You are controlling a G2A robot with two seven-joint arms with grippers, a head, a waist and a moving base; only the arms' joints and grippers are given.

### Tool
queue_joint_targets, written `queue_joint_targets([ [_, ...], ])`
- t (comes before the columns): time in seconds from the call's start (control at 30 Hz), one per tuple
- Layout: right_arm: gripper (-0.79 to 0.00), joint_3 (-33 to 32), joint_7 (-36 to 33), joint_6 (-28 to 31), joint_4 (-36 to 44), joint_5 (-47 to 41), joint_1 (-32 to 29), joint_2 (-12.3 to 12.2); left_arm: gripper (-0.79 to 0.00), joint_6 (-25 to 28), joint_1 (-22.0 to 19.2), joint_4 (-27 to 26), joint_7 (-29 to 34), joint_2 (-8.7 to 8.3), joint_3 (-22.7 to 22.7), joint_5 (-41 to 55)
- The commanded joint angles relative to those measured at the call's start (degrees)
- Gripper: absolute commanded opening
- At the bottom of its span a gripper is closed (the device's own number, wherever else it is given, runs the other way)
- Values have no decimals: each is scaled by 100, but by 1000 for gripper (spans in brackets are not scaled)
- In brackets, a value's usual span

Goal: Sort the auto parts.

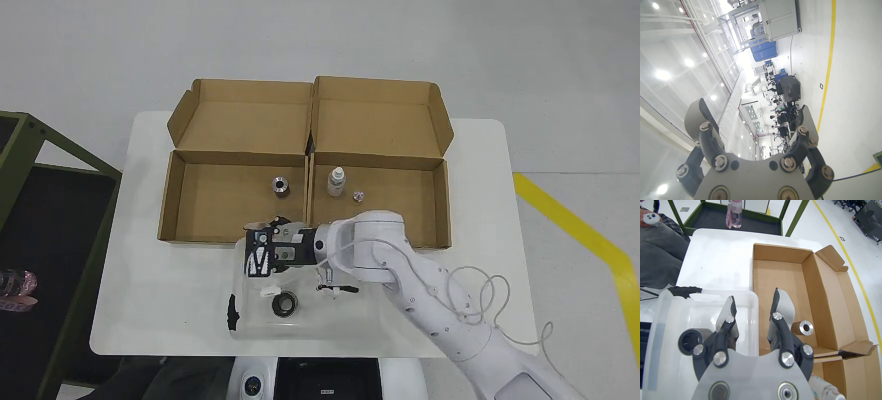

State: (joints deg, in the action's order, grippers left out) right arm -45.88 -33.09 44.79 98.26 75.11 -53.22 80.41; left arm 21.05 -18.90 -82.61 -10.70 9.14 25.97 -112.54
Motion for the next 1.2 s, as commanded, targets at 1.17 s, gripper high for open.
queue_joint_targets([
  [1.17,-397,-270,-517,628,1289,768,-1736,-597,0,0,0,0,0,0,0,0],
])
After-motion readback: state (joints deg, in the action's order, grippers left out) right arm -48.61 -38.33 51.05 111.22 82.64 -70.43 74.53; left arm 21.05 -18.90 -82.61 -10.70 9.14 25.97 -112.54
